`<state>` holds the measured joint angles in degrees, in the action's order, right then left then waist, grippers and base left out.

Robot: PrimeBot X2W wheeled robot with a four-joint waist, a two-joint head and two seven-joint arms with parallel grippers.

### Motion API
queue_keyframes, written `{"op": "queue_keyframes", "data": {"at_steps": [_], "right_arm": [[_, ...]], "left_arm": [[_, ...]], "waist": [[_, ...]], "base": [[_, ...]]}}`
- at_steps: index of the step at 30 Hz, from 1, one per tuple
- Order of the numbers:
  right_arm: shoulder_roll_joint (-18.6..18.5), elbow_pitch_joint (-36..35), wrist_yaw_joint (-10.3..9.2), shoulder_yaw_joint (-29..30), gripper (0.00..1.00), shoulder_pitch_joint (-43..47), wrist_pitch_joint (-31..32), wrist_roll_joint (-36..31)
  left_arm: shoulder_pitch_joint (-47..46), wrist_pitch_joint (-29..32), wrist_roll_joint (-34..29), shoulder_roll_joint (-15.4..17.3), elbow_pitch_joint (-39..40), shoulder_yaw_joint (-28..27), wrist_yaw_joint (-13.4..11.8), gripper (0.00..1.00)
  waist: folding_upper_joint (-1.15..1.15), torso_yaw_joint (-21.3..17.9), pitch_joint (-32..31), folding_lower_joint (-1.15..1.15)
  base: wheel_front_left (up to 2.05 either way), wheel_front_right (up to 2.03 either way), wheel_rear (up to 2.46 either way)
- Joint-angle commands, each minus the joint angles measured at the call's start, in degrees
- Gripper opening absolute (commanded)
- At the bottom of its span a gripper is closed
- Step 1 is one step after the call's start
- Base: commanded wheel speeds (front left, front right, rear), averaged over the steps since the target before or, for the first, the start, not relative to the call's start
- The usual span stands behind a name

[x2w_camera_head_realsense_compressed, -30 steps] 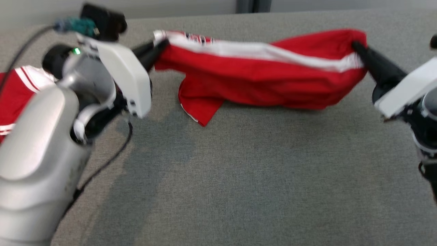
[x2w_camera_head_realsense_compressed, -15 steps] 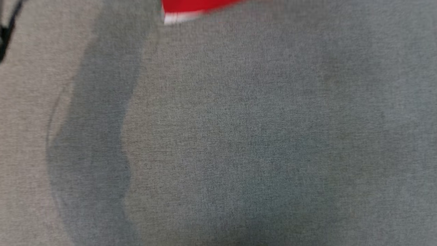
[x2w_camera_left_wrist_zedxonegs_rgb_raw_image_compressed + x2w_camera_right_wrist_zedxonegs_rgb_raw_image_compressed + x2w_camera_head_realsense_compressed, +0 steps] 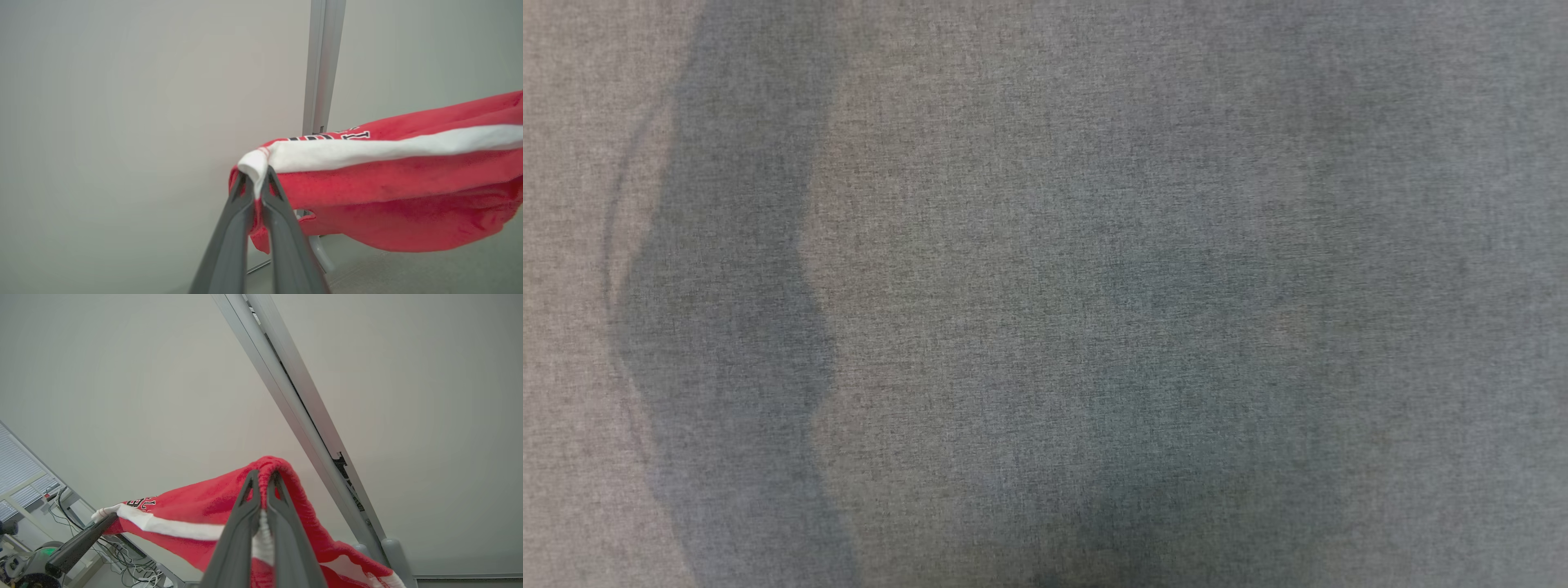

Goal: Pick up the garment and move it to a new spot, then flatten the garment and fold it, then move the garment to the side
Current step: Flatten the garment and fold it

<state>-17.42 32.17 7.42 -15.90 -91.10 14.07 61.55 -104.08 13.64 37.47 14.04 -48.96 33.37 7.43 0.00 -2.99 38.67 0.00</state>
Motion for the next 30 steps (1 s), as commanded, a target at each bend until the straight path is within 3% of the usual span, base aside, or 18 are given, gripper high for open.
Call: {"op": "queue_keyframes", "data": {"at_steps": [1,12,19,30], "right_arm": [[-0.45,0.53,0.13,-1.1,0.0,2.08,-0.26,0.85],[-3.9,-2.43,0.13,-13.09,0.0,19.53,2.76,6.42],[-5.95,-5.46,0.14,-18.84,0.0,32.25,6.29,11.7],[-9.67,-11.27,0.14,-26.21,0.0,48.81,11.57,15.69]], "left_arm": [[1.42,0.35,0.94,0.64,-1.07,1.25,0.06,0.0],[17.82,6.11,11.98,4.73,-0.88,12.1,0.07,0.0],[31.67,10.71,21.83,10.02,7.16,17.07,0.07,0.0],[51.43,16.32,30.4,18.45,20.06,20.89,-0.89,0.0]], "waist": [[0.0,0.31,0.44,0.0],[0.0,1.36,-6.41,0.0],[0.0,1.66,-15.64,0.0],[0.0,1.24,-29.16,0.0]], "base": [[0.0,0.0,0.0],[0.0,0.0,0.0],[0.0,0.0,0.0],[0.0,0.0,0.0]]}}
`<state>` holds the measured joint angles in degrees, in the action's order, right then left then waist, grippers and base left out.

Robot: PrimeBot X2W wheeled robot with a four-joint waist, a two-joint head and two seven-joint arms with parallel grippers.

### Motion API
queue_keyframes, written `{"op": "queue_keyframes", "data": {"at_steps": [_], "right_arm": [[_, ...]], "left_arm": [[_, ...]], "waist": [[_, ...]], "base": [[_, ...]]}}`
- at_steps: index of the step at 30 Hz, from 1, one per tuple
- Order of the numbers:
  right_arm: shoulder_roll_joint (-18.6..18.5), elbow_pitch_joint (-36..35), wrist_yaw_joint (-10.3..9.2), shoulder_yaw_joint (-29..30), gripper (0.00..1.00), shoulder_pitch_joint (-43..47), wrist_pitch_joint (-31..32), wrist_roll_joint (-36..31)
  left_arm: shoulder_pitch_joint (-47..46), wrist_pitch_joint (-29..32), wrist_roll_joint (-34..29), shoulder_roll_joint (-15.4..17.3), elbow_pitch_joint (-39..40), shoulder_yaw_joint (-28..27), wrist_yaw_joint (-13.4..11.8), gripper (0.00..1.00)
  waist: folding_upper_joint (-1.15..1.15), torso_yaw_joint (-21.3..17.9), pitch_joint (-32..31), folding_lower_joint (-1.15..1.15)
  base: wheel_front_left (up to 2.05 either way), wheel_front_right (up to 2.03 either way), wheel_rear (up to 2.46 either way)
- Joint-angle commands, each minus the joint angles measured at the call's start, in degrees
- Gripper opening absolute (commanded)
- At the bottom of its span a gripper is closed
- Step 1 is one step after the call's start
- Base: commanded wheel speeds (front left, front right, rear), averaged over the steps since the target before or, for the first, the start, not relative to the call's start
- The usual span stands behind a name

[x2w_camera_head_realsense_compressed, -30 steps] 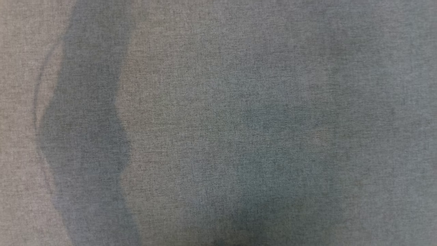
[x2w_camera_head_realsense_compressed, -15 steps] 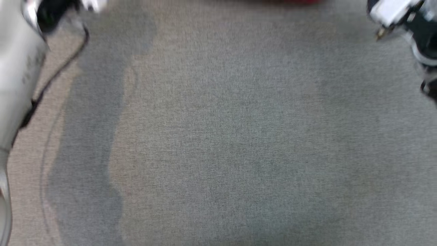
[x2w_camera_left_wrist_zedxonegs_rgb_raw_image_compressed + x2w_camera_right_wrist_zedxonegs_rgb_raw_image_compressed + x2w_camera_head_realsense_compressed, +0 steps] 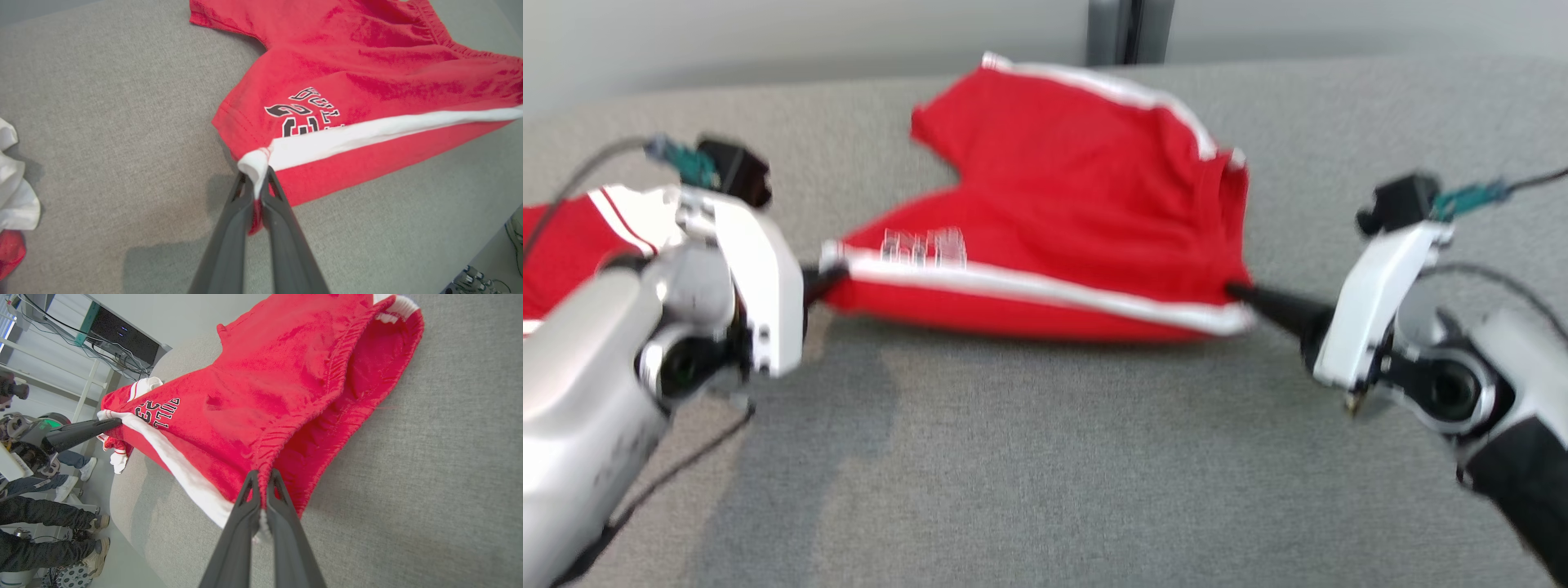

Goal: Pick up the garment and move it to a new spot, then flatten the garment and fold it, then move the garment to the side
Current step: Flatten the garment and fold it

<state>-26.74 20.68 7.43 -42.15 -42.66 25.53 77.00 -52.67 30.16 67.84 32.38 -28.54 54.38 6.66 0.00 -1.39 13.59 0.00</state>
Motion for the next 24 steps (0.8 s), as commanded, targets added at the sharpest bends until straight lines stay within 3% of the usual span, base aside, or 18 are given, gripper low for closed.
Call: {"op": "queue_keyframes", "data": {"at_steps": [1,8,14,20,24], "right_arm": [[-0.74,-0.95,0.13,-0.42,0.0,2.1,0.48,0.6],[-6.23,-9.94,0.12,-2.09,0.0,14.97,3.26,3.36],[-11.01,-17.4,0.12,-0.03,0.0,22.86,4.1,4.41],[-10.58,-20.75,0.12,2.86,0.0,25.47,4.52,4.15],[-9.02,-20.13,0.12,5.08,0.0,24.85,5.0,3.64]], "left_arm": [[2.1,0.69,0.72,1.26,1.56,0.32,-0.68,0.0],[14.63,7.38,6.57,11.64,20.29,1.88,-7.06,0.0],[19.88,10.48,10.2,19.67,34.25,1.2,-13.37,0.0],[19.79,11.7,11.39,22.31,39.36,0.29,-16.16,0.0],[16.96,13.81,11.29,22.17,38.97,-0.29,-16.05,0.0]], "waist": [[0.0,-0.52,-5.19,0.0],[0.0,-1.04,-11.31,0.0],[0.0,-1.57,-12.37,0.0],[0.0,-2.65,-10.89,0.0],[0.0,-3.47,-8.74,0.0]], "base": [[0.0,0.0,0.0],[0.0,0.0,0.0],[0.0,0.0,0.0],[0.0,0.0,0.0],[0.0,0.0,0.0]]}}
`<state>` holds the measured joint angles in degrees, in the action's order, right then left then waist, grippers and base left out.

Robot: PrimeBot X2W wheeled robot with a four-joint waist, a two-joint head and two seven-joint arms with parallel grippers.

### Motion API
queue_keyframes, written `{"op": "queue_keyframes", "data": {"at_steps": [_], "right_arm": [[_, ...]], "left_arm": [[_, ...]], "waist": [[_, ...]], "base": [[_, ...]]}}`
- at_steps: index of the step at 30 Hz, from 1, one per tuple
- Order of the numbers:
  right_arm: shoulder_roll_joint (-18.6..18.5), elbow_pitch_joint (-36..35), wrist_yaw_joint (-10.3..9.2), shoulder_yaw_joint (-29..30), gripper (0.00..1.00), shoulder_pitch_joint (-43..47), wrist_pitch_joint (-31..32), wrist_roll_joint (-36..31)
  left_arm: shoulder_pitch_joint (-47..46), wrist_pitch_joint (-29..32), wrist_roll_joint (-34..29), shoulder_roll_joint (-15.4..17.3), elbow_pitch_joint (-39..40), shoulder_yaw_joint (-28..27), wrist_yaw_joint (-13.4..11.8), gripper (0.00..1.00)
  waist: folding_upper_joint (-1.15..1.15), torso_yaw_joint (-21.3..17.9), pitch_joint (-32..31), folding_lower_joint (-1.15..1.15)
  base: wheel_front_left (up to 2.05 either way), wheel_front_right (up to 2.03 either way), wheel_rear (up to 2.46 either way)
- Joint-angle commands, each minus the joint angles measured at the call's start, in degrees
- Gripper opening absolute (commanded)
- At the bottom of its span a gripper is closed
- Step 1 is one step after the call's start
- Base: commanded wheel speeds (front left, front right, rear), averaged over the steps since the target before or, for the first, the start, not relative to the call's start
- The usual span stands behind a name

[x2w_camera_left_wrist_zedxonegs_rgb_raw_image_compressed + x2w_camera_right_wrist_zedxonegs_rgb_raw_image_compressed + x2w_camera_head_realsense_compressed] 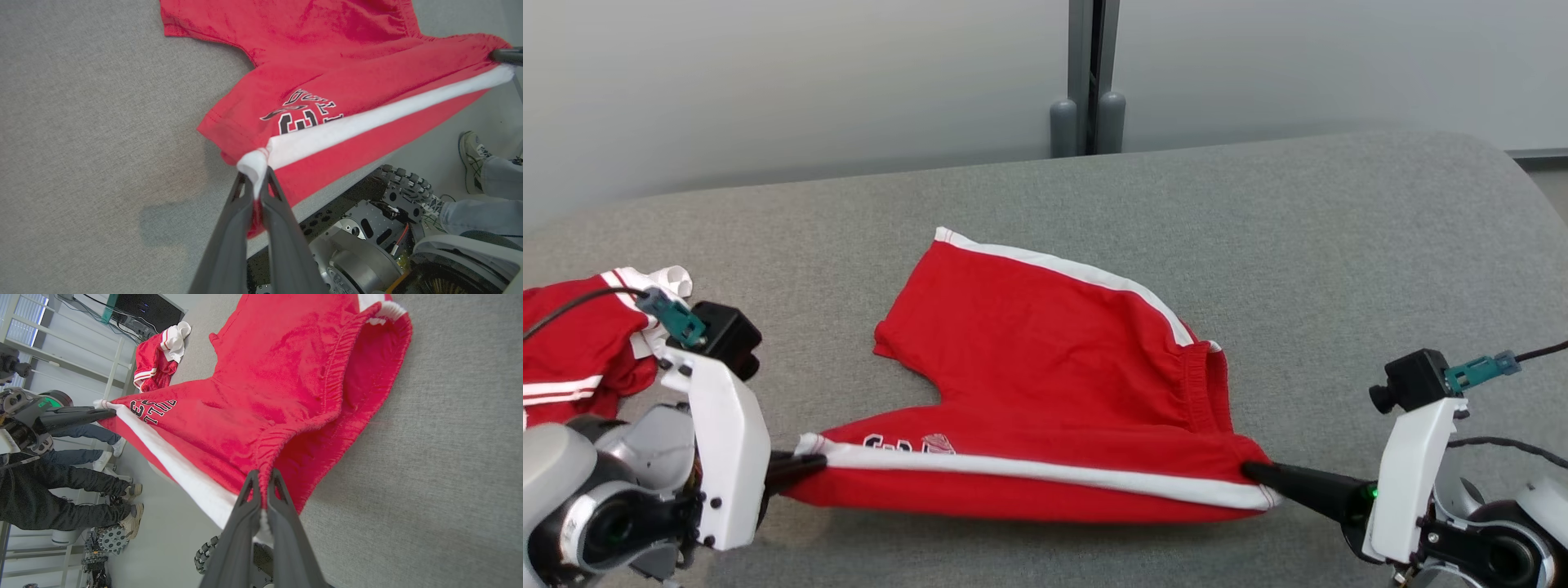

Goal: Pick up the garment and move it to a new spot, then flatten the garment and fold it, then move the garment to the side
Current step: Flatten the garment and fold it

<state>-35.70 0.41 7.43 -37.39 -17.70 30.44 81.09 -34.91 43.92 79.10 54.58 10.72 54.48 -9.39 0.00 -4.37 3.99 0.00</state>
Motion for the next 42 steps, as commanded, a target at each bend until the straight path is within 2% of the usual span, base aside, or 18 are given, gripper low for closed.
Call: {"op": "queue_keyframes", "data": {"at_steps": [1,11,17,25,32,42], "right_arm": [[0.54,0.52,0.12,1.01,0.0,-0.72,0.31,-0.44],[7.25,3.34,0.13,7.92,0.0,-8.12,-0.71,-0.93],[12.21,5.36,0.13,10.84,0.0,-12.29,-1.76,-3.02],[17.96,5.7,0.13,13.16,0.0,-15.87,-2.1,-5.39],[21.16,6.11,0.13,15.07,0.0,-19.07,-0.72,-7.32],[23.73,6.63,0.13,16.88,0.0,-18.07,0.56,-9.59]], "left_arm": [[-1.76,0.57,-0.13,-0.29,-0.77,-0.62,0.18,0.0],[-14.61,6.72,-4.06,-4.1,-8.68,-1.72,1.83,0.0],[-24.45,10.37,-6.87,-8.54,-15.98,-2.14,2.81,0.0],[-33.9,11.64,-10.21,-13.71,-25.85,-1.96,5.03,0.0],[-41.23,11.86,-12.91,-17.07,-36.72,-1.67,6.84,0.0],[-42.97,10.78,-13.87,-19.08,-45.19,-1.17,8.29,0.0]], "waist": [[0.0,-0.79,1.59,0.0],[0.0,-3.69,10.58,0.0],[0.0,-6.04,16.14,0.0],[0.0,-9.03,22.08,0.0],[0.0,-10.97,26.25,0.0],[0.0,-11.71,27.23,0.0]], "base": [[0.0,0.0,0.0],[0.0,0.0,0.0],[0.0,0.0,0.0],[0.0,0.0,0.0],[0.0,0.0,0.0],[0.0,0.0,0.0]]}}
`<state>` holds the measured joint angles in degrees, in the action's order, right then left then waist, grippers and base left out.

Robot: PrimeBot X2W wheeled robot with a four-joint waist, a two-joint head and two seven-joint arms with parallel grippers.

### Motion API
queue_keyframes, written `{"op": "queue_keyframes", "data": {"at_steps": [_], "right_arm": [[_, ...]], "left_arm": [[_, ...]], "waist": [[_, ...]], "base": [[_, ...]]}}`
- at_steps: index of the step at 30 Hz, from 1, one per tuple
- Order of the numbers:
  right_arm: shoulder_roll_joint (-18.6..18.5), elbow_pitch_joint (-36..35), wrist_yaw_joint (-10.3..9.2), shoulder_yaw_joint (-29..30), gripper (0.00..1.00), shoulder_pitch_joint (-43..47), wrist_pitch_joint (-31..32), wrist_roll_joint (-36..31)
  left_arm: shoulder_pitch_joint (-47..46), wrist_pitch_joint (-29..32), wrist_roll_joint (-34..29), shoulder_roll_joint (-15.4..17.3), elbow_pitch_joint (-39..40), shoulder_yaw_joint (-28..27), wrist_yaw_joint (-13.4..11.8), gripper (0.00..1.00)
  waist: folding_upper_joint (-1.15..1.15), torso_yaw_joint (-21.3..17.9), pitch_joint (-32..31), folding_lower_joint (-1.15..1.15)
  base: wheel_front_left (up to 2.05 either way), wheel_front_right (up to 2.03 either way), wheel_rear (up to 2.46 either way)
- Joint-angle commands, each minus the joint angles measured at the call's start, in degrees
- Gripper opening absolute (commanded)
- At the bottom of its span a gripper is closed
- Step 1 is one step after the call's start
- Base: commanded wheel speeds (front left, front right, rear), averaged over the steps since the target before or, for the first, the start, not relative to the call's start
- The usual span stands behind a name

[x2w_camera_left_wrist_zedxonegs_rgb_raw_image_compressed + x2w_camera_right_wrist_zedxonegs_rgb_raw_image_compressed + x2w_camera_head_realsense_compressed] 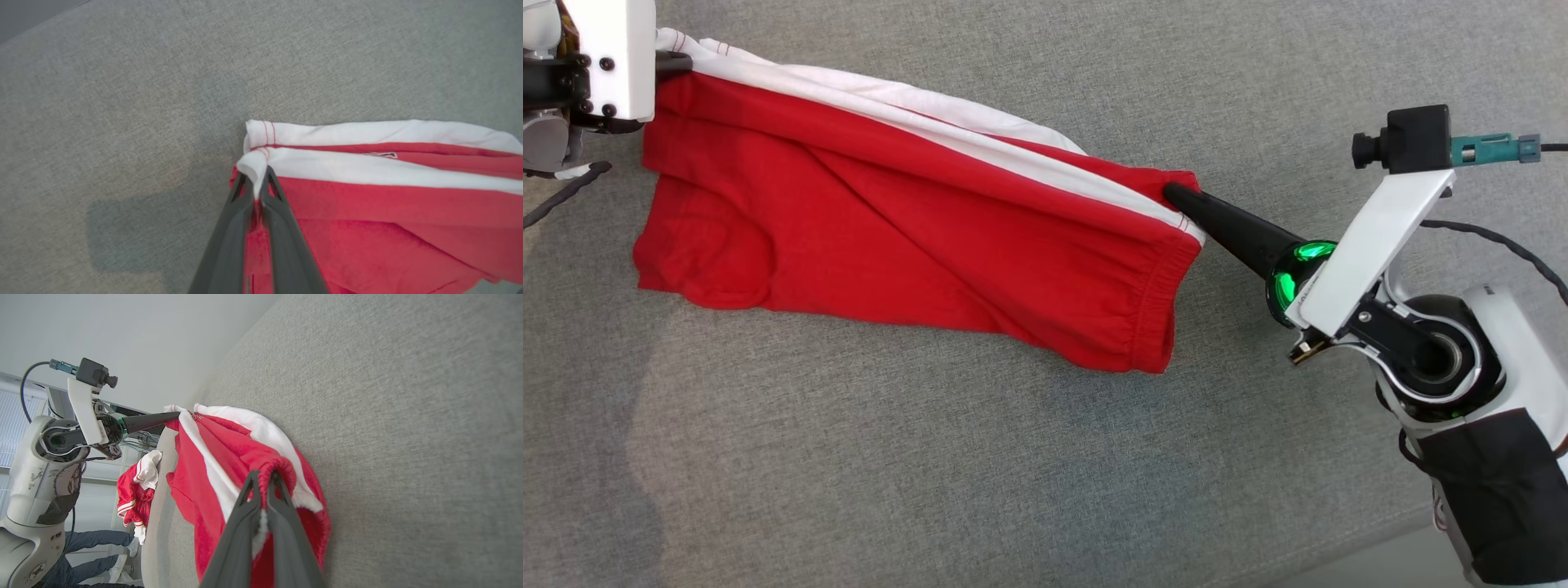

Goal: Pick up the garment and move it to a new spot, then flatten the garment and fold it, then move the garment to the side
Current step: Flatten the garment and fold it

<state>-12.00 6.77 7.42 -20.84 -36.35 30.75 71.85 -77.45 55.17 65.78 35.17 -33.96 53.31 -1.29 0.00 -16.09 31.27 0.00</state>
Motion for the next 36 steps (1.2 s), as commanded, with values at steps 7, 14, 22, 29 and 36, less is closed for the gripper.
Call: {"op": "queue_keyframes", "data": {"at_steps": [7,14,22,29,36], "right_arm": [[1.79,0.93,0.14,1.41,1.0,1.35,0.54,-2.45],[2.01,1.52,0.14,3.84,1.0,1.94,0.97,-4.43],[1.36,1.05,0.14,6.82,1.0,5.24,1.94,-6.13],[1.1,-3.57,0.14,10.32,1.0,9.76,-1.31,-8.73],[1.88,-11.02,0.14,13.89,1.0,13.81,-5.74,-11.17]], "left_arm": [[1.16,-1.86,-0.04,-1.14,-2.78,0.29,1.29,1.0],[2.54,-3.65,0.45,-2.34,-3.41,0.24,2.96,1.0],[6.11,-6.4,1.38,-2.7,-3.51,0.24,4.37,1.0],[11.18,-9.06,2.75,-2.02,-4.04,-0.07,4.61,1.0],[14.0,-8.9,4.15,0.32,-5.66,-0.77,3.59,1.0]], "waist": [[0.0,0.5,-1.15,0.0],[0.0,1.51,-4.45,0.0],[0.0,2.38,-9.12,0.0],[0.0,1.65,-11.52,0.0],[0.0,-0.99,-9.43,0.0]], "base": [[0.0,0.0,0.0],[0.0,0.0,0.0],[0.0,0.0,0.0],[0.0,0.0,0.0],[0.0,0.0,0.0]]}}
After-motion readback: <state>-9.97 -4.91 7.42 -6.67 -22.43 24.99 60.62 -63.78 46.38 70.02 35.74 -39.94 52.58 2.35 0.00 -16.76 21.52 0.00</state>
